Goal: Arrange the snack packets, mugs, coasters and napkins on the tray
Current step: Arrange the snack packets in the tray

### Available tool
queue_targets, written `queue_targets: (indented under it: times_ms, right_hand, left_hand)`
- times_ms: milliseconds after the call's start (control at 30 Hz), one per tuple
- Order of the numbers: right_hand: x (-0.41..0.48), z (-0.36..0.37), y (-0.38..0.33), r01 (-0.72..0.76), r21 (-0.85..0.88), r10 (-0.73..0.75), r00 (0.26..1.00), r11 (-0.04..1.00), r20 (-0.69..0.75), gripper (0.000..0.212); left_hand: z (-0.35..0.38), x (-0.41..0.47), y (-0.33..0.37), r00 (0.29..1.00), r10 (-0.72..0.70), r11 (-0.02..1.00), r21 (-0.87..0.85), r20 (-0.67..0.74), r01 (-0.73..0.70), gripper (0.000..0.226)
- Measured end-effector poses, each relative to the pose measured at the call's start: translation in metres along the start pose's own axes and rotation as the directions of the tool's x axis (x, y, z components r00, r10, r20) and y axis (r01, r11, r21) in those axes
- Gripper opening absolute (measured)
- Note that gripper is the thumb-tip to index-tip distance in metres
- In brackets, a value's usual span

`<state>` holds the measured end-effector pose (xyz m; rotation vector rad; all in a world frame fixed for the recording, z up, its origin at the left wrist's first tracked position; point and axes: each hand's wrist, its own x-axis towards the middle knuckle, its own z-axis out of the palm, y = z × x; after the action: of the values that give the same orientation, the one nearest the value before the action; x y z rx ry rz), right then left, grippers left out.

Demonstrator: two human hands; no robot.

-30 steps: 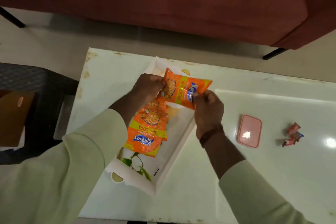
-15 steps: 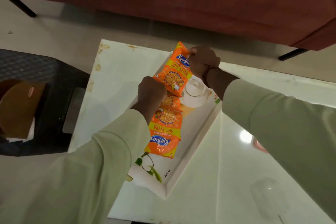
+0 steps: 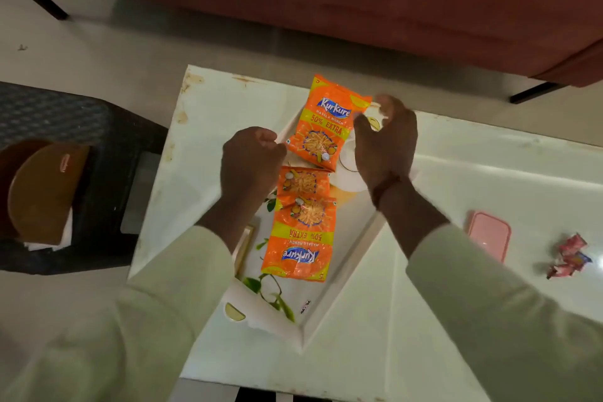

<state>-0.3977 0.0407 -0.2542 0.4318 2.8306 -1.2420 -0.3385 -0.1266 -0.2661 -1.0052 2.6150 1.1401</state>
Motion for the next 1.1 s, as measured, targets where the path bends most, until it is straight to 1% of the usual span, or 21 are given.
queue_targets:
  times_ms: [67,100,167,233,300,367,400,433,467,500,567,600,633,667,733,800,867,900,967,1033,1100]
  right_hand:
    - [-0.048,-0.011,0.012,-0.199,0.124,0.197,0.98,0.972,0.031,0.034]
    - [-0.074,-0.014,0.019,-0.32,0.156,0.311,0.947,0.935,0.078,0.032]
    - [-0.126,-0.017,0.031,-0.548,0.192,0.52,0.835,0.814,0.179,0.035]
    - [-0.17,-0.015,0.037,-0.709,0.187,0.665,0.704,0.68,0.25,0.044]
    - [-0.2,-0.009,0.035,-0.829,0.184,0.771,0.559,0.529,0.306,0.055]
    - [-0.213,-0.001,0.031,-0.92,0.252,0.83,0.382,0.3,0.407,0.065]
    - [-0.212,0.001,0.028,-0.941,0.285,0.828,0.303,0.182,0.471,0.063]
    - [-0.209,0.003,0.027,-0.946,0.31,0.807,0.254,0.093,0.533,0.056]
    - [-0.205,0.002,0.026,-0.942,0.334,0.782,0.235,0.036,0.577,0.047]
    - [-0.2,0.001,0.027,-0.931,0.364,0.77,0.239,0.01,0.591,0.039]
    - [-0.192,-0.007,0.027,-0.895,0.446,0.776,0.301,0.028,0.555,0.027]
    - [-0.187,-0.013,0.026,-0.869,0.491,0.778,0.353,0.066,0.519,0.021]
    - [-0.18,-0.02,0.025,-0.833,0.538,0.772,0.425,0.13,0.472,0.016]
    - [-0.171,-0.03,0.026,-0.786,0.578,0.753,0.513,0.218,0.413,0.012]
    - [-0.144,-0.052,0.029,-0.666,0.581,0.676,0.693,0.468,0.25,0.01]
    - [-0.108,-0.073,0.034,-0.515,0.478,0.532,0.839,0.712,0.112,0.007]
    - [-0.07,-0.087,0.037,-0.343,0.33,0.345,0.937,0.88,0.056,0.004]
    - [-0.052,-0.09,0.039,-0.261,0.23,0.252,0.965,0.937,0.069,0.003]
    - [-0.021,-0.088,0.041,-0.132,0.065,0.121,0.982,0.989,0.147,0.006]
    - [0.004,-0.079,0.045,-0.075,-0.003,0.073,0.974,0.997,0.213,0.012]
    - [0.024,-0.067,0.048,-0.055,-0.049,0.065,0.964,0.997,0.258,0.015]
  left_hand:
    - [-0.017,-0.018,-0.008,0.995,0.096,0.995,0.03,0.006,-0.096,0.024]
    - [-0.021,-0.028,-0.015,0.994,0.1,0.994,0.037,0.043,-0.101,0.027]
    - [-0.022,-0.049,-0.027,0.985,0.043,0.999,0.013,0.169,-0.046,0.035]
    - [-0.016,-0.068,-0.037,0.962,-0.005,1.0,-0.023,0.272,0.012,0.041]
    - [-0.006,-0.079,-0.043,0.952,-0.016,0.997,-0.064,0.306,0.038,0.046]
    - [0.001,-0.081,-0.045,0.952,-0.018,0.994,-0.098,0.306,0.05,0.044]
    - [0.004,-0.081,-0.044,0.953,-0.014,0.995,-0.094,0.303,0.044,0.04]
    - [0.006,-0.08,-0.044,0.954,-0.006,0.996,-0.083,0.3,0.032,0.034]
    - [0.006,-0.081,-0.043,0.954,0.001,0.996,-0.081,0.301,0.025,0.027]
    - [0.006,-0.082,-0.042,0.952,0.001,0.994,-0.105,0.305,0.033,0.019]
    - [0.001,-0.089,-0.035,0.945,-0.042,0.955,-0.266,0.324,0.134,0.008]
    - [-0.002,-0.093,-0.031,0.929,-0.08,0.901,-0.372,0.362,0.223,0.006]
    - [-0.006,-0.098,-0.025,0.905,-0.103,0.833,-0.461,0.413,0.306,0.006]
    - [-0.008,-0.104,-0.02,0.88,-0.112,0.773,-0.516,0.461,0.369,0.007]
    - [-0.007,-0.116,-0.009,0.834,-0.128,0.72,-0.528,0.537,0.45,0.011]
    - [0.004,-0.125,0.003,0.803,-0.148,0.709,-0.504,0.577,0.493,0.018]
    - [0.025,-0.132,0.016,0.775,-0.157,0.693,-0.491,0.612,0.528,0.016]
    - [0.038,-0.133,0.023,0.766,-0.161,0.677,-0.495,0.622,0.544,0.013]
    - [0.066,-0.131,0.032,0.777,-0.168,0.659,-0.517,0.606,0.546,0.008]
    - [0.094,-0.123,0.038,0.805,-0.185,0.664,-0.532,0.564,0.525,0.016]
    - [0.118,-0.111,0.04,0.809,-0.226,0.642,-0.541,0.543,0.543,0.019]
